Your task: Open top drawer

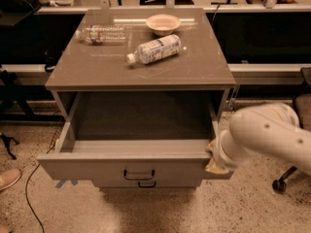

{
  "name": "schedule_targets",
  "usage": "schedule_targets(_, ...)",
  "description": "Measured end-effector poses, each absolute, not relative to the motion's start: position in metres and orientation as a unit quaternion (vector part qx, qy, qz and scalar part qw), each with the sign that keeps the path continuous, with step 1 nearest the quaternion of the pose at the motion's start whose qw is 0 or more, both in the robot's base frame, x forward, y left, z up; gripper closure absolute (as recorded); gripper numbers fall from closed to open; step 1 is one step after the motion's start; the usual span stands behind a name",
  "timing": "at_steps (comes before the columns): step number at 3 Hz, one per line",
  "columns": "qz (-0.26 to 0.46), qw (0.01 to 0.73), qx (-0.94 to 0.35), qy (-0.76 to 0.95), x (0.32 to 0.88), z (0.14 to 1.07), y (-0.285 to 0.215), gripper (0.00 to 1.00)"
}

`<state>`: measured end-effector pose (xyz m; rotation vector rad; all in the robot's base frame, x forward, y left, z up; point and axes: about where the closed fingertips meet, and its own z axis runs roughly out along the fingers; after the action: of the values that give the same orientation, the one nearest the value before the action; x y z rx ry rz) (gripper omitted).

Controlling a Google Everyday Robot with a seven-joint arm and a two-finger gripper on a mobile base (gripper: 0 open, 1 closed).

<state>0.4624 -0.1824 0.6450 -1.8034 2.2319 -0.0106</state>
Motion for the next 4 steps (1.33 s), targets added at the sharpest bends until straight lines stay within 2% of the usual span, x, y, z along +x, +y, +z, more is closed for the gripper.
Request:
schedule_targets(3, 0.002, 0.145, -0.618, 0.773, 0.441, 0.639, -0.188, 1.0)
schedule_targets(4, 0.002, 0.145, -0.618, 0.773, 0.441, 0.64, -0.188, 0.84)
